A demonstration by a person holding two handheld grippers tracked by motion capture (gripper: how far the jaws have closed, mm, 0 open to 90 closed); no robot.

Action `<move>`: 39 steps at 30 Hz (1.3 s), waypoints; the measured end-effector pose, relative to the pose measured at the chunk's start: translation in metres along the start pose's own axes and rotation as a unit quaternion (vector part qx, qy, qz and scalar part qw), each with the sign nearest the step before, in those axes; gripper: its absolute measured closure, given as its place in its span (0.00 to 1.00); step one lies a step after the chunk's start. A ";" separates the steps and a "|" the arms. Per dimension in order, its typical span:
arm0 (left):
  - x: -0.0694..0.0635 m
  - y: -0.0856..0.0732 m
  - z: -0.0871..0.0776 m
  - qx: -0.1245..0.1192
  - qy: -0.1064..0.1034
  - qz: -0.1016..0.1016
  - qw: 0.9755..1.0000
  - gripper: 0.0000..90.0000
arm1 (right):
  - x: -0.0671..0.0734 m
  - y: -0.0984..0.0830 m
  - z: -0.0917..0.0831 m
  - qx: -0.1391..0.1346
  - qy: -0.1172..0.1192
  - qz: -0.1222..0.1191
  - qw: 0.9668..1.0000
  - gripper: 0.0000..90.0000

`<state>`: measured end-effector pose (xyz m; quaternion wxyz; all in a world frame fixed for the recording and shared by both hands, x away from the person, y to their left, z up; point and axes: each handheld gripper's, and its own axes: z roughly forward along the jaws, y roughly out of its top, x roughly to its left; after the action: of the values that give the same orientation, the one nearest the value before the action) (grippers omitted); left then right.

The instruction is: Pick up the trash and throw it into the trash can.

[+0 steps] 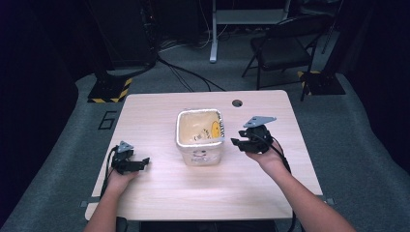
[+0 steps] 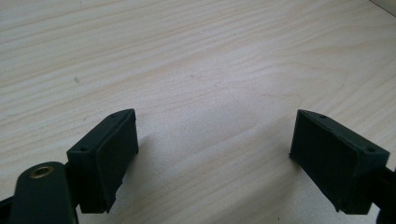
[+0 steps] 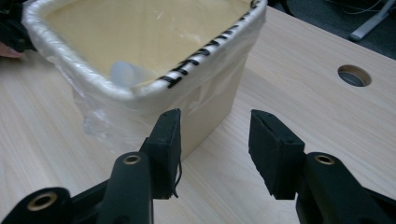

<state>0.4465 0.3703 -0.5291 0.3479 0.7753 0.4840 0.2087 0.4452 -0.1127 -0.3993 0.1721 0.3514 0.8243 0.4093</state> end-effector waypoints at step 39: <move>0.000 0.000 0.000 0.000 0.002 -0.003 1.000 0.16 | -0.063 -0.076 0.002 0.000 -0.107 0.066 0.992 0.56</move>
<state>0.4462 0.3699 -0.5292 0.3478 0.7737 0.4865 0.2091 0.4566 -0.1890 -0.4609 0.2318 0.4464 0.7763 0.3799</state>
